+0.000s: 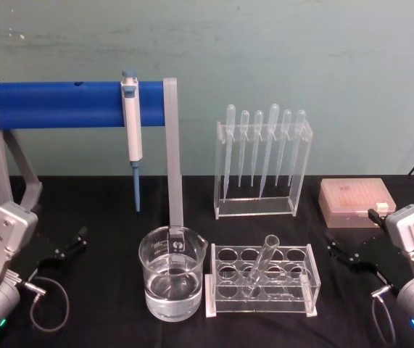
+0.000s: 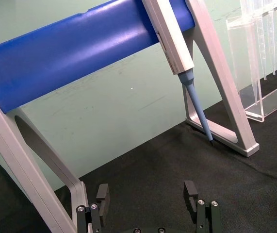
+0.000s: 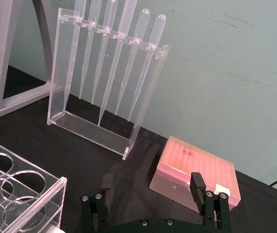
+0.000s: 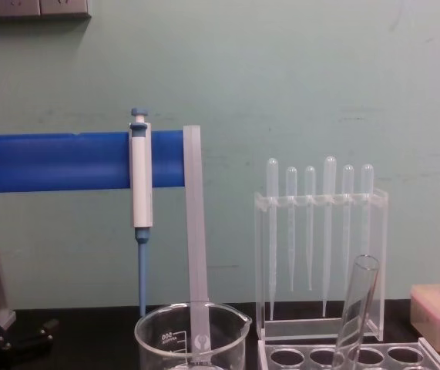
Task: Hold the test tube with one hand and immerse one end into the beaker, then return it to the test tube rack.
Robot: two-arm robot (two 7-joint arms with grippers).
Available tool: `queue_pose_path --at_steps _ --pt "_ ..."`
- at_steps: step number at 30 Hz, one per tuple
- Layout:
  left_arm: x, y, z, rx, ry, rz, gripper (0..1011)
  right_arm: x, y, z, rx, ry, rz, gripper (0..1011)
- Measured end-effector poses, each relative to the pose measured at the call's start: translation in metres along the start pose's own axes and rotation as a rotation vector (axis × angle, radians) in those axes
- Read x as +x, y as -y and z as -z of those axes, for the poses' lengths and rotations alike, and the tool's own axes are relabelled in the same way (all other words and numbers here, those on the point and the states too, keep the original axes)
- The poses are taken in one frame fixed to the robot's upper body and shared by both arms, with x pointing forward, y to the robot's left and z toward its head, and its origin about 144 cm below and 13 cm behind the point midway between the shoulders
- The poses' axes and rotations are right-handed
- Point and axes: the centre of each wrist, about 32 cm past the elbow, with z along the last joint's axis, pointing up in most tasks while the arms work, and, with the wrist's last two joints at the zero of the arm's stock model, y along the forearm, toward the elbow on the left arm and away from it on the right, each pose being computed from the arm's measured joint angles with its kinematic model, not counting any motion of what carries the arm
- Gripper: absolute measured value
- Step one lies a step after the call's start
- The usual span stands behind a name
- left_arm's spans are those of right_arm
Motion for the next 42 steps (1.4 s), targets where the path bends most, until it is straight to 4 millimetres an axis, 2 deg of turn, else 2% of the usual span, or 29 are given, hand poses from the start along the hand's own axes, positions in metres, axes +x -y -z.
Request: queue_pose_path --at_steps 27,38,42 --pt "0.0 0.0 0.0 0.0 0.0 0.0 1000 0.003 0.001 -0.002 0.041 -0.004 -0.004 1002" --pt "0.0 0.0 0.0 0.0 0.0 0.0 1000 0.021 0.021 -0.027 0.144 0.003 -0.099 1002" --pt "0.0 0.0 0.0 0.0 0.0 0.0 1000 0.039 0.034 -0.034 0.165 -0.009 -0.257 1002"
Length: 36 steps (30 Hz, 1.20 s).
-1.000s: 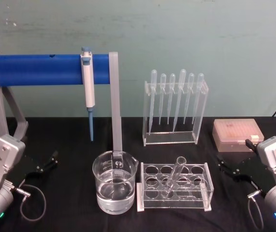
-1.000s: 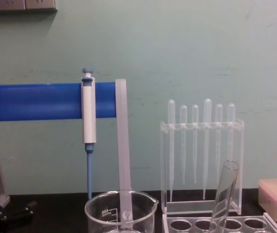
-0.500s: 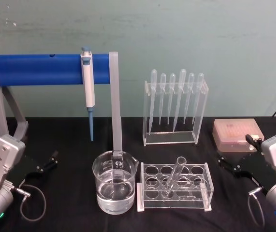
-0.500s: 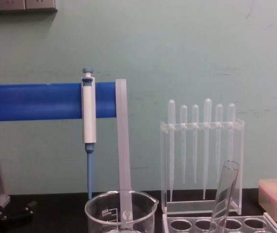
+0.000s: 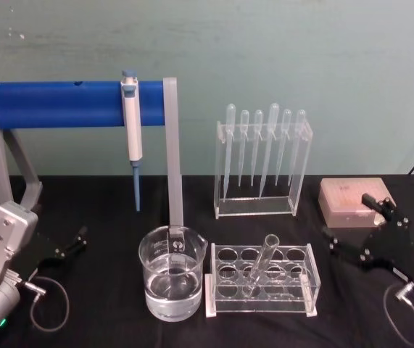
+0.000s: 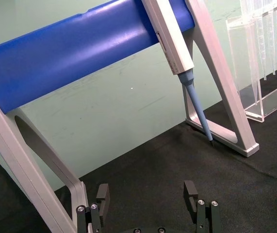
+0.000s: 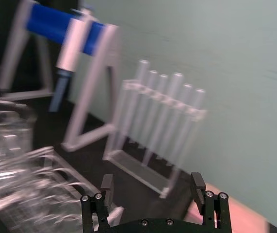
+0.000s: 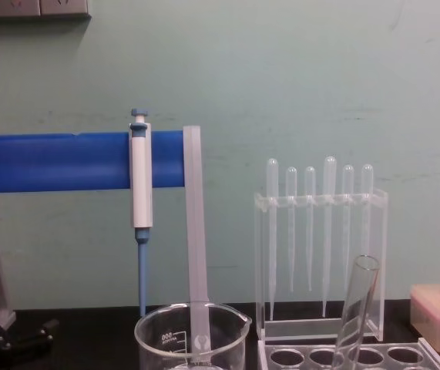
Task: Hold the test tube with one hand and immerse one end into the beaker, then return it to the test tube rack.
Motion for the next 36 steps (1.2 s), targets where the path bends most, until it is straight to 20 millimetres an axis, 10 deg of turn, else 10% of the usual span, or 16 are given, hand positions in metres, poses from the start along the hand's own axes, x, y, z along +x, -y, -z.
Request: queue_pose_path --at_steps 15,36 --pt "0.0 0.0 0.0 0.0 0.0 0.0 1000 0.025 0.011 0.001 0.047 -0.046 -0.404 1000" --pt "0.0 0.0 0.0 0.0 0.0 0.0 1000 0.011 -0.045 0.024 0.17 -0.136 -0.557 1000"
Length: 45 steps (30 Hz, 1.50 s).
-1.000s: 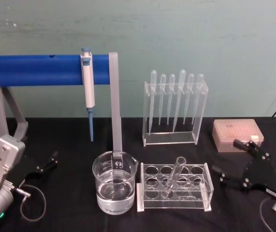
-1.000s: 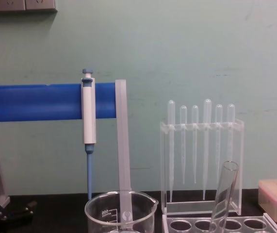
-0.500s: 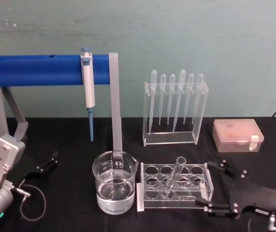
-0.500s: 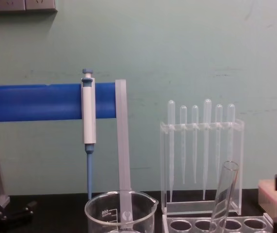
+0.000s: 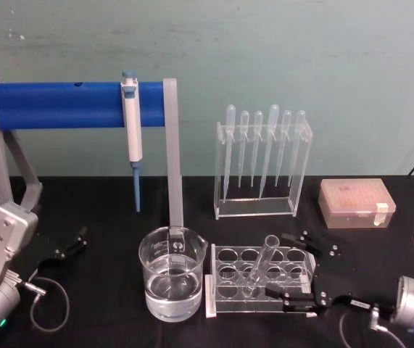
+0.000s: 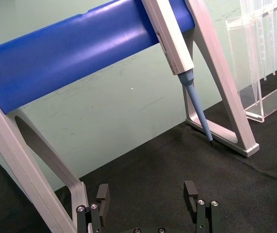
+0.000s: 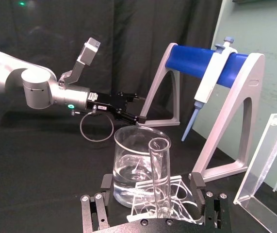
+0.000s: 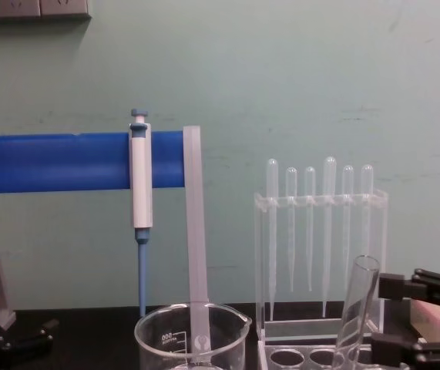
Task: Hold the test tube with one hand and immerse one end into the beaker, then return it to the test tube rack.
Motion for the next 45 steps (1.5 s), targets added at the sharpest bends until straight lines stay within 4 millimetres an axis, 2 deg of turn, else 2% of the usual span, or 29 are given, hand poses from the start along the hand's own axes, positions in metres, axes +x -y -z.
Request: queue_pose_path --at_steps 20,42,45 --pt "0.0 0.0 0.0 0.0 0.0 0.0 1000 0.018 -0.028 0.003 -0.01 -0.007 -0.012 1002" --pt "0.0 0.0 0.0 0.0 0.0 0.0 1000 0.019 -0.037 0.014 -0.015 -0.017 -0.015 998" --pt "0.0 0.0 0.0 0.0 0.0 0.0 1000 0.02 -0.037 0.013 -0.015 -0.016 -0.016 946"
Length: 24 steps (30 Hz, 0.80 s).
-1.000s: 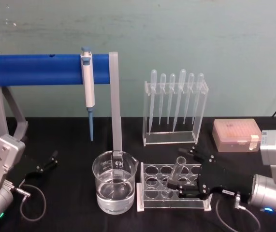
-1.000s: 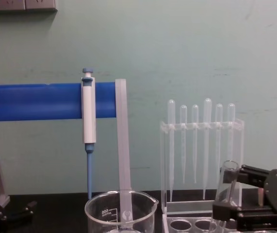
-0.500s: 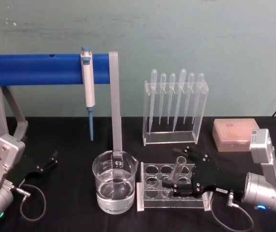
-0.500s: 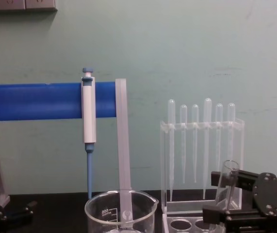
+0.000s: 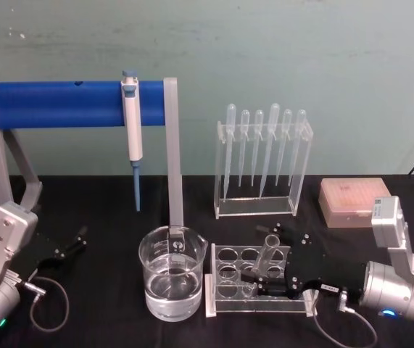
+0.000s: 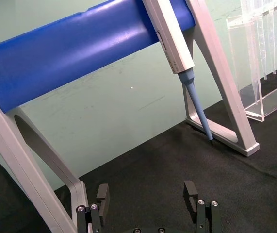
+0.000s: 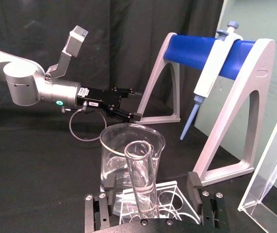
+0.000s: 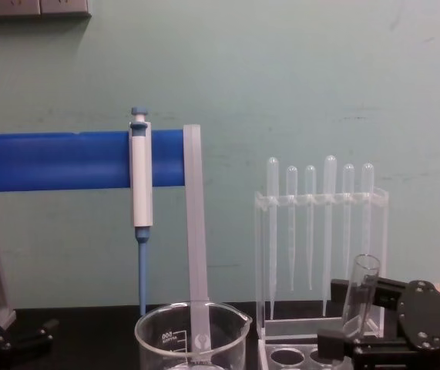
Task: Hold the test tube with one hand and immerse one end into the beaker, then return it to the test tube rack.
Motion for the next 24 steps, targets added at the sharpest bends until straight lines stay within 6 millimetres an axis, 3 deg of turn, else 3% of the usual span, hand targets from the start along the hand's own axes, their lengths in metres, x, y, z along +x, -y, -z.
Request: queue_pose_path --at_steps 9,20,24 --pt "0.0 0.0 0.0 0.0 0.0 0.0 1000 0.0002 0.0005 -0.0009 0.001 0.002 -0.001 733" --pt "0.0 0.0 0.0 0.0 0.0 0.0 1000 0.0002 0.0009 -0.0012 0.001 0.002 0.0 342" --pt "0.0 0.0 0.0 0.0 0.0 0.0 1000 0.0002 0.001 -0.0013 0.001 0.002 0.0 251"
